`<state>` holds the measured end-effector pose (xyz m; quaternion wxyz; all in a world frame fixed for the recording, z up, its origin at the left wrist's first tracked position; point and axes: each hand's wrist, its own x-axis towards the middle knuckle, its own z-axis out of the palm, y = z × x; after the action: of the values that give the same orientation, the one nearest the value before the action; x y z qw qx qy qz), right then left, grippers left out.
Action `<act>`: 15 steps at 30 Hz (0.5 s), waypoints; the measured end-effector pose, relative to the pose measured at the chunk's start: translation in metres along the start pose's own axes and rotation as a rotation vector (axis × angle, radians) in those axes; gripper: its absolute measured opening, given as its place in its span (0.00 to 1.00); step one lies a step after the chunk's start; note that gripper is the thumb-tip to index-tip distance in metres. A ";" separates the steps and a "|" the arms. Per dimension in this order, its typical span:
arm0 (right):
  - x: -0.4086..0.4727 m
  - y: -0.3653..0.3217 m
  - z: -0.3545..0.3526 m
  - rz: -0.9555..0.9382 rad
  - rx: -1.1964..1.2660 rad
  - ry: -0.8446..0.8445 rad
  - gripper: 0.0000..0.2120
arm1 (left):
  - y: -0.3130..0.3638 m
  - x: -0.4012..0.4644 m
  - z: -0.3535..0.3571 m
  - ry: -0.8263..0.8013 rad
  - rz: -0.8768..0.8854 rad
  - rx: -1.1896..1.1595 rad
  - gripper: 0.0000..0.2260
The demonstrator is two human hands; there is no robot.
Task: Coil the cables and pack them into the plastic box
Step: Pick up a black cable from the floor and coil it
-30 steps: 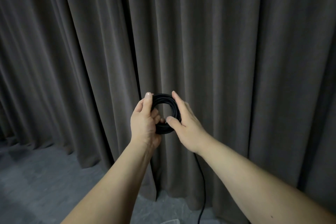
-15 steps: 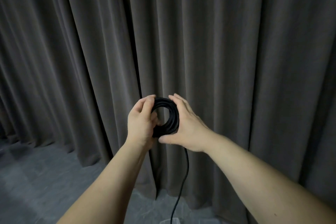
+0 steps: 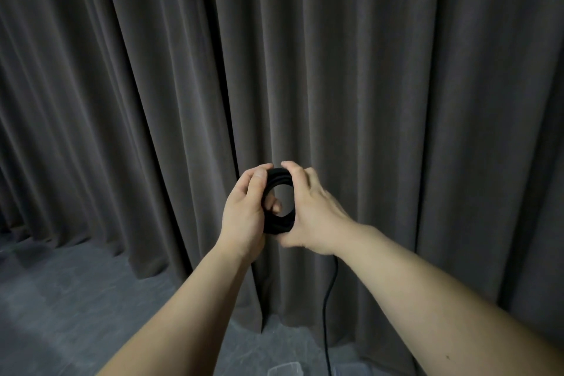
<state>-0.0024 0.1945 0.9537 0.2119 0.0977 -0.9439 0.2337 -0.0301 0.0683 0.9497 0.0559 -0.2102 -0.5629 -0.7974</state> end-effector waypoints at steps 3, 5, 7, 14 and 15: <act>0.002 0.004 -0.007 -0.022 0.008 0.016 0.54 | 0.001 0.000 -0.008 -0.128 0.024 0.072 0.12; 0.002 0.008 -0.010 -0.024 0.028 0.018 0.53 | 0.002 -0.001 -0.013 -0.232 0.005 0.020 0.17; 0.002 0.008 -0.011 -0.029 0.057 0.018 0.53 | 0.003 -0.002 -0.015 -0.280 0.018 -0.009 0.18; 0.004 0.002 -0.007 -0.065 0.140 0.040 0.52 | 0.007 -0.003 0.002 -0.037 0.181 0.126 0.10; 0.004 0.000 -0.007 -0.064 0.143 0.045 0.53 | 0.008 -0.002 0.004 -0.006 0.188 0.111 0.09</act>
<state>-0.0034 0.1975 0.9613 0.2331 0.1373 -0.9162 0.2957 -0.0250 0.0685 0.9569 0.1406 -0.2611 -0.5842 -0.7555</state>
